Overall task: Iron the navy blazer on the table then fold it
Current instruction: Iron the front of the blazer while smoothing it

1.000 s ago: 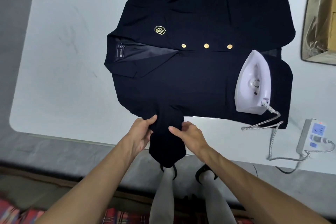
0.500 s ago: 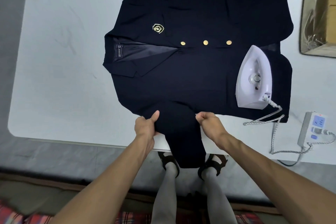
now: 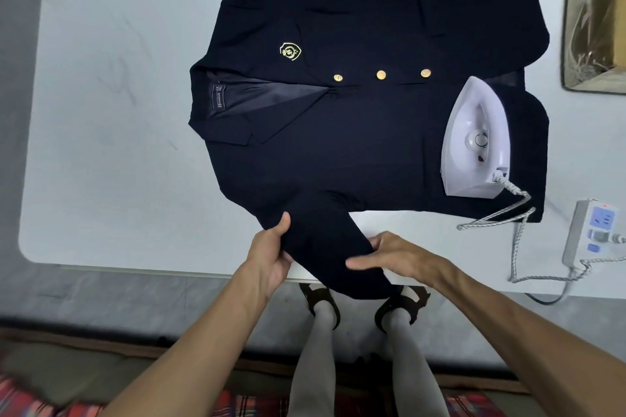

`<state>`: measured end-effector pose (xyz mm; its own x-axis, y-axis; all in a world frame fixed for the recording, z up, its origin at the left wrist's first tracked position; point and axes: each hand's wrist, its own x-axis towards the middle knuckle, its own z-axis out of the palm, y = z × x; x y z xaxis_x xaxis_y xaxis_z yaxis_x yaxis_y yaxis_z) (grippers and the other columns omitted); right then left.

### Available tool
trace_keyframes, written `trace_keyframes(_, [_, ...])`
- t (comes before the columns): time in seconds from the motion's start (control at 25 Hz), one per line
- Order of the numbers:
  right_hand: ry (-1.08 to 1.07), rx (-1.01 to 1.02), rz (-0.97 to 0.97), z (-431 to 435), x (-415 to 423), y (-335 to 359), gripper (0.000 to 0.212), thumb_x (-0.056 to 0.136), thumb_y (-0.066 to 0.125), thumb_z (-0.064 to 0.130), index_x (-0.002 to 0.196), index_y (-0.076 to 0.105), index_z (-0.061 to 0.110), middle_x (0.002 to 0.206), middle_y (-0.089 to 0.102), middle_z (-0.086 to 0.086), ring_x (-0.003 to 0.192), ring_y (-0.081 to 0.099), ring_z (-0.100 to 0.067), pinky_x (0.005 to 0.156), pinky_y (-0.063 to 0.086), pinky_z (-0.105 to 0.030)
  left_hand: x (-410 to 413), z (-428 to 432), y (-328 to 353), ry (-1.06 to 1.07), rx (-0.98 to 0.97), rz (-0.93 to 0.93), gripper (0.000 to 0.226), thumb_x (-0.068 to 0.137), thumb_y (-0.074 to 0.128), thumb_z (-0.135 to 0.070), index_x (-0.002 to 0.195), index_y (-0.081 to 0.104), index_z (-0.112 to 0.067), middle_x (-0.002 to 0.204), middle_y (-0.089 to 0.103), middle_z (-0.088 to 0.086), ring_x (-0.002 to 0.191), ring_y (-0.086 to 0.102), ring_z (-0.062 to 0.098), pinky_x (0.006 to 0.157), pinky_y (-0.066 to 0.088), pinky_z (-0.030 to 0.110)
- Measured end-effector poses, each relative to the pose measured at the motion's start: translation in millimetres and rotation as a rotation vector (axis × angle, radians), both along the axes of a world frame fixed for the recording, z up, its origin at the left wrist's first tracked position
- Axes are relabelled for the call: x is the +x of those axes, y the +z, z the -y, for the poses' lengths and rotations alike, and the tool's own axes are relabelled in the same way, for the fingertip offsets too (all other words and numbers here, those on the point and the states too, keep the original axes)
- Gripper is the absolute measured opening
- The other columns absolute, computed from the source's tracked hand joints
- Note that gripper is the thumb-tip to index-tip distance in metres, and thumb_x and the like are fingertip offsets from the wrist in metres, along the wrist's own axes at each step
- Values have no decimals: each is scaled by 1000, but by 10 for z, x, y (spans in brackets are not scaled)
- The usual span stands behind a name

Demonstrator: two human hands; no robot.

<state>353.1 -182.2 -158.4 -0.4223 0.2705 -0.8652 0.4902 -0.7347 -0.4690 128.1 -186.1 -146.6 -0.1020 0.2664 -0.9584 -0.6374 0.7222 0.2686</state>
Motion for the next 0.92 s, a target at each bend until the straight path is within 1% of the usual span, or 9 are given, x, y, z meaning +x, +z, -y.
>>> trace_keyframes(0.08, [68, -63, 18, 55, 93, -49, 40, 71, 83, 34, 106, 70, 19, 105, 73, 5, 101, 68, -12, 96, 47, -25, 26, -2, 4, 48, -22, 38, 25, 97, 62, -18, 119, 65, -8, 113, 74, 9, 101, 72, 24, 82, 57, 37])
trace_keyframes(0.16, [33, -33, 63, -11, 151, -69, 37, 71, 79, 29, 102, 67, 14, 97, 75, -2, 95, 70, -18, 85, 51, -27, 10, -16, -23, 14, -8, -8, 21, 97, 61, -15, 116, 65, -9, 110, 75, 7, 96, 73, 22, 77, 58, 34])
trace_keyframes(0.32, [-14, 305, 290, -341, 318, -50, 24, 77, 72, 31, 97, 62, 22, 87, 72, -4, 82, 69, -23, 76, 52, -35, -10, 18, -69, -207, -131, -235, 19, 94, 65, -9, 113, 63, -6, 105, 72, 10, 78, 68, 20, 65, 60, 29])
trace_keyframes(0.44, [458, 550, 609, -387, 378, -29, 48, 82, 67, 54, 121, 55, 30, 103, 70, -6, 100, 64, -30, 80, 46, -33, 5, 48, -138, -602, -86, -811, 40, 86, 74, -12, 119, 52, -6, 118, 62, 14, 97, 61, 26, 82, 52, 36])
trace_keyframes(0.56, [555, 650, 658, -288, 318, -54, 49, 89, 60, 51, 125, 53, 19, 105, 68, -11, 101, 63, -34, 76, 44, -34, -49, -134, -255, -1231, 380, -1280, 66, 86, 75, -30, 141, 43, -14, 144, 42, 12, 130, 42, 29, 107, 40, 40])
trace_keyframes(0.64, [626, 702, 684, -282, 292, -100, 49, 88, 60, 52, 124, 49, 20, 105, 67, -10, 99, 63, -34, 72, 41, -35, -51, -325, -416, -1741, 507, -1255, 72, 96, 51, -52, 156, 22, -22, 162, 15, 16, 149, 15, 35, 121, 19, 48])
trace_keyframes(0.72, [697, 757, 713, -247, 292, -153, 62, 83, 65, 52, 133, 42, 24, 117, 60, -5, 107, 59, -29, 79, 41, -35, -69, -491, -559, -2079, 413, -1185, 77, 93, 15, -69, 158, -4, -31, 164, -10, 17, 151, -8, 40, 122, 3, 53])
trace_keyframes(0.8, [635, 928, 722, -156, 312, -271, 79, 78, 71, 46, 144, 33, 23, 133, 44, -9, 121, 46, -29, 98, 38, -35, -116, -630, -636, -2159, 389, -1189, 81, 83, -4, -73, 155, -13, -36, 163, -16, 17, 150, -13, 41, 122, 1, 56])
trace_keyframes(0.92, [490, 1077, 803, -62, 255, -520, 86, 84, 65, 41, 154, 21, 17, 150, 24, -27, 139, 26, -42, 116, 25, -46, -203, -741, -681, -2212, 421, -1233, 89, 77, -5, -79, 152, -21, -33, 161, -19, 21, 148, -15, 45, 119, 2, 61])
